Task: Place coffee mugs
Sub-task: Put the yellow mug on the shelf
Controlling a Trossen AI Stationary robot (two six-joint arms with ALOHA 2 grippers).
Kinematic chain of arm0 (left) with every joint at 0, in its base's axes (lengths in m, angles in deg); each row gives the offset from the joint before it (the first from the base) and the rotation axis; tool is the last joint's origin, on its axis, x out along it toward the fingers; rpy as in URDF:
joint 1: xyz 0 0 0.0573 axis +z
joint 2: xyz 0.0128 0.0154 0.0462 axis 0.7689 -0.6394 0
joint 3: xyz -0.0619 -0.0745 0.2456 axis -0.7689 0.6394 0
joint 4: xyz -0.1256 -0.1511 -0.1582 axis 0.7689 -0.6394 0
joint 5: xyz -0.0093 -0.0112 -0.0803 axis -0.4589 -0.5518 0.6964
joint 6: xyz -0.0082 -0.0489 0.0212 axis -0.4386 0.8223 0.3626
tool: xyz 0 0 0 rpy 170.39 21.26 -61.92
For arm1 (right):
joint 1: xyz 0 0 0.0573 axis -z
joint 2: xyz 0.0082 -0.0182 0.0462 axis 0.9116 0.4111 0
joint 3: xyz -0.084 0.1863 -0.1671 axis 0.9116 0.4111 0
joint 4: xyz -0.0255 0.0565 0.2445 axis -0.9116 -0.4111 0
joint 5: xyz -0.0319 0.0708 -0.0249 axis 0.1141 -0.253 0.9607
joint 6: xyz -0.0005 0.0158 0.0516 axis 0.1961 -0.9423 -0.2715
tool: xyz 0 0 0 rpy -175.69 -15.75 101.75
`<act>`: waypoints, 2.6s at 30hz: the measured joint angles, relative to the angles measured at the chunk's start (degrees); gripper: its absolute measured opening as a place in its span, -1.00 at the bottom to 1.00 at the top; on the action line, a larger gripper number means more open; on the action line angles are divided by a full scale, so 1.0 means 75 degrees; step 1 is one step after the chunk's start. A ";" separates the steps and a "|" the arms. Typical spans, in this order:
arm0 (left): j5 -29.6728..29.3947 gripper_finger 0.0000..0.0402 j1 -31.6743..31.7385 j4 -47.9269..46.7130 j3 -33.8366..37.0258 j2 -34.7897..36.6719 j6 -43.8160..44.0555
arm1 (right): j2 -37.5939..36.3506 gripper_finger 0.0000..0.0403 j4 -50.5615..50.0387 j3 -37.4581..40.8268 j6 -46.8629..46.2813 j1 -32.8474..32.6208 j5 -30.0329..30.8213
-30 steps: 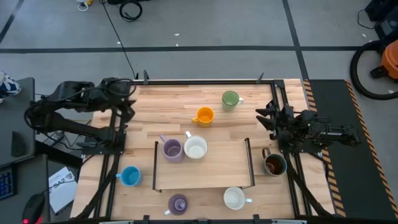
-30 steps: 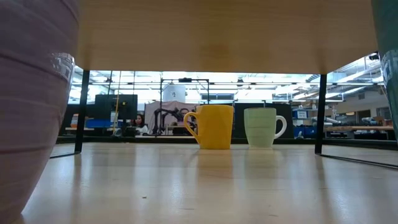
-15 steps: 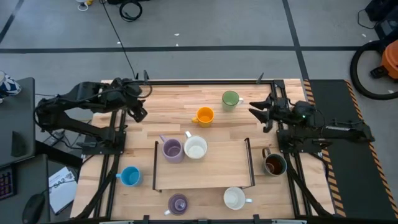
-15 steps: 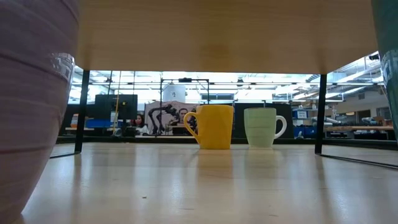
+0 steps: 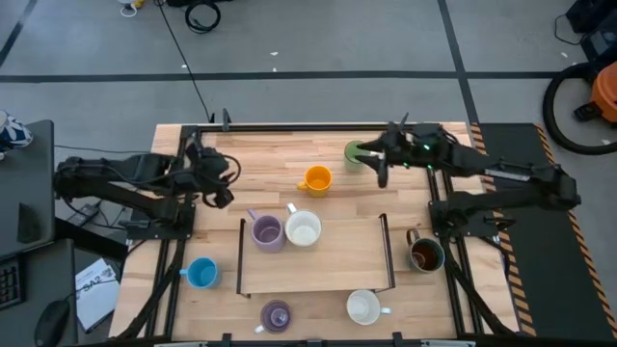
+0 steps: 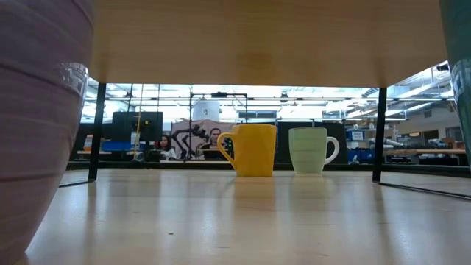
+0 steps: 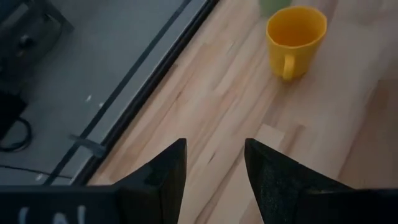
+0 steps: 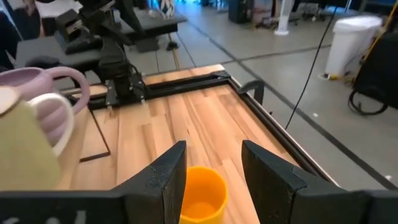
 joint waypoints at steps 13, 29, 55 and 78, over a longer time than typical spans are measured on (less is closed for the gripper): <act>0.0088 -0.16 0.0003 0.1494 0.2449 0.1629 0.0236 | 0.2960 -0.20 -0.0130 -0.1946 0.0317 0.0819 -0.1237; 0.0092 -0.16 0.0006 0.1708 0.2555 0.1669 0.0239 | 0.5148 -0.20 -0.1604 -0.3234 0.0699 0.0972 -0.1509; 0.0104 -0.16 0.0006 0.1740 0.2555 0.1665 0.0300 | 0.6023 -0.20 -0.1976 -0.3217 0.1055 0.0663 -0.1015; 0.0468 -0.16 0.0006 0.1853 0.2555 0.1653 0.0294 | 0.6515 -0.35 -0.2211 -0.3220 0.1028 0.0492 -0.0585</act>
